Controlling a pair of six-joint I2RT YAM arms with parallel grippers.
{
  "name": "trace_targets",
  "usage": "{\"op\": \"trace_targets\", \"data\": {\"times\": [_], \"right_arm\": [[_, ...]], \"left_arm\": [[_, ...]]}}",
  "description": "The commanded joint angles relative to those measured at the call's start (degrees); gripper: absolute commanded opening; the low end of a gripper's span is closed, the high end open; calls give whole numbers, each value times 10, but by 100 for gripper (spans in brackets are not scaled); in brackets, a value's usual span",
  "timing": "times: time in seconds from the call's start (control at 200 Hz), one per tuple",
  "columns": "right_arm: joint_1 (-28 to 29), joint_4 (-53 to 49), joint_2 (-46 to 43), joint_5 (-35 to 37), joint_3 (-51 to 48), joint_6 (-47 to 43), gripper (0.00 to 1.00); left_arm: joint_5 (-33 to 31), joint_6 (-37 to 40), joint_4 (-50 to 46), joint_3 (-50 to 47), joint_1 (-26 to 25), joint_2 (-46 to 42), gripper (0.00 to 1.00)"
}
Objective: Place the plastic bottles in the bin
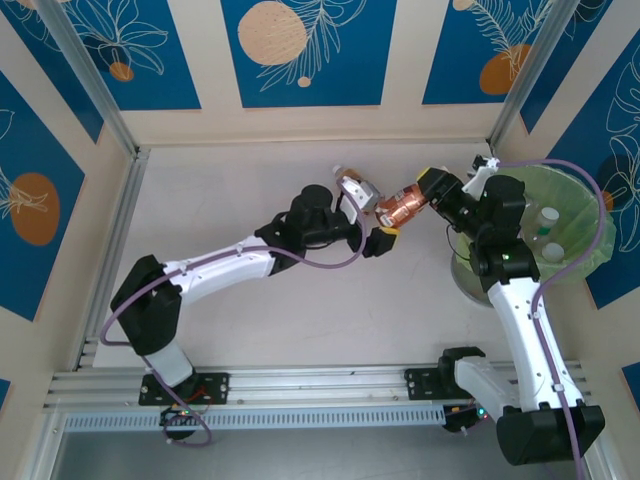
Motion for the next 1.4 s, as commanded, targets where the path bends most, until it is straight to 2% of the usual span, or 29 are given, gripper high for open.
{"op": "trace_targets", "data": {"times": [0.0,0.2,0.315,0.455,0.6,0.8,0.955,1.22,1.395], "right_arm": [[-6,-34,-15,36,16,-24,0],[-16,-68,-24,57,35,-52,0],[-26,-75,-29,67,38,-70,0],[-39,-97,-33,111,56,-99,0],[-61,-104,-36,113,72,-130,0],[-101,-109,-35,102,100,-182,0],[-152,-95,-38,54,117,-209,0],[-208,-105,-25,79,134,-281,0],[-218,-112,-16,123,136,-324,0]], "left_arm": [[-69,-21,43,-35,7,-39,100],[-209,-103,48,-69,32,-71,100],[-260,-135,60,-101,43,-86,100],[-322,-157,22,-114,50,-98,100],[-311,-195,-7,-127,78,-107,100],[-340,-259,-63,-171,119,-149,100],[-279,-294,-67,-207,165,-167,100],[-306,-309,-77,-218,179,-177,100],[-300,-267,-68,-209,179,-162,100]]}}
